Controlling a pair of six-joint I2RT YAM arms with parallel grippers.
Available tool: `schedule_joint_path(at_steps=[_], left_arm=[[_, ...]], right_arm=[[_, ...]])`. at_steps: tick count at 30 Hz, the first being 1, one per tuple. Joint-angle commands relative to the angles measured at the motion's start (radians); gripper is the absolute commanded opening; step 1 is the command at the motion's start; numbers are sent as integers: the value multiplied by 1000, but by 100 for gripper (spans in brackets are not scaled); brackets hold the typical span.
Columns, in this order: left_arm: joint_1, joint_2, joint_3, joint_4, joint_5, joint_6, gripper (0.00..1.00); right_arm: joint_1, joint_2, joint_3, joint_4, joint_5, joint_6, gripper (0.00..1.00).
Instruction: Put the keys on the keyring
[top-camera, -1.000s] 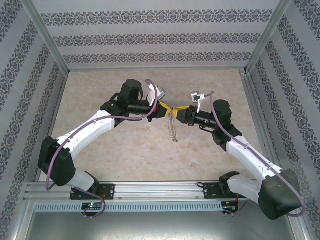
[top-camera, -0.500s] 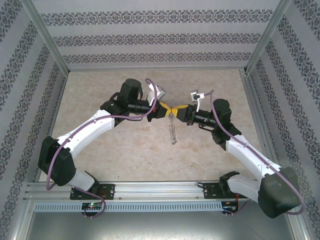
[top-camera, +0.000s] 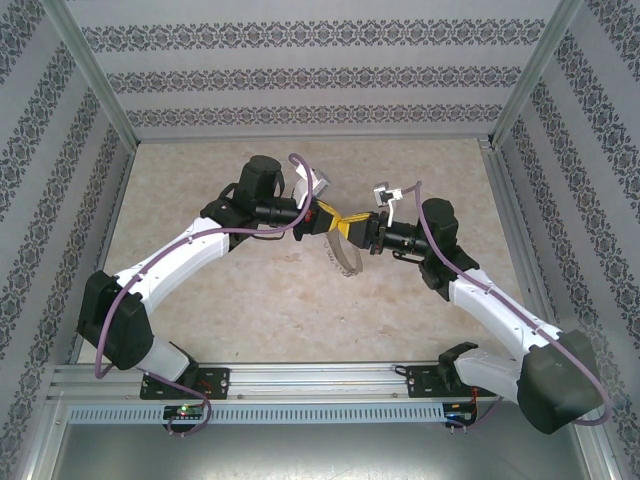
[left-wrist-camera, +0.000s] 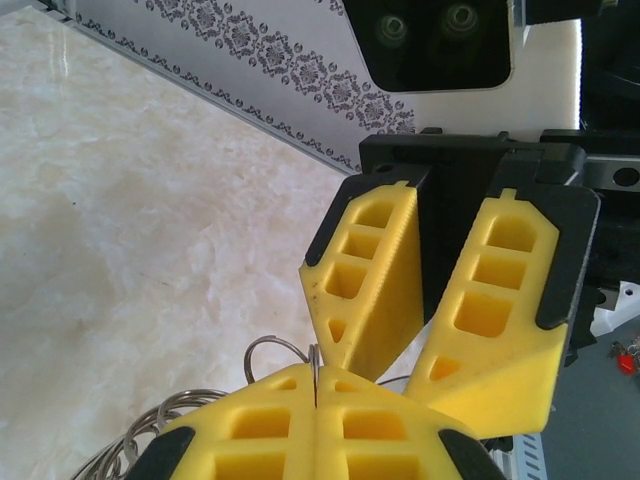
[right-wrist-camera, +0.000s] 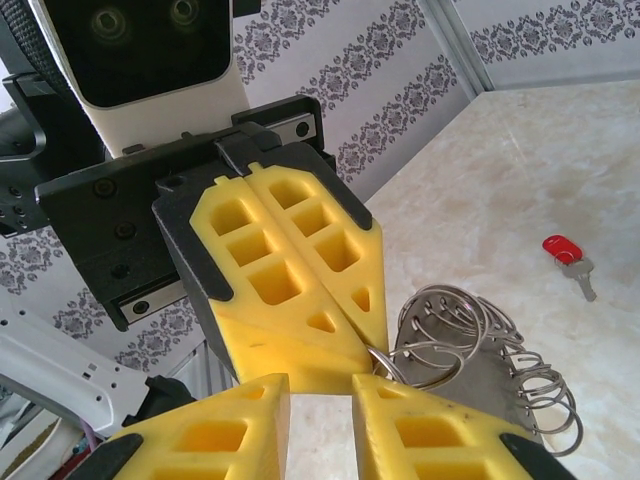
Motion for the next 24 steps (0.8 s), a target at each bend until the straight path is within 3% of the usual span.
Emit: schedule_joint_path(at_steps=[1,7,15,24], left_arm=[[-2,-5,45,55,42,-2,0],[3,-9,53,42,67,7,0],[5,2,83,19,113,12,0],[6,19,109,10,152,1,0]], right_arm=[[-26,-23,13,11,-18,-15,25],[-94,-83,-9,-3,-36,-3,27],[-93,-36,4,29,-72,14,40],[-56,-13,24,42,-78,9,38]])
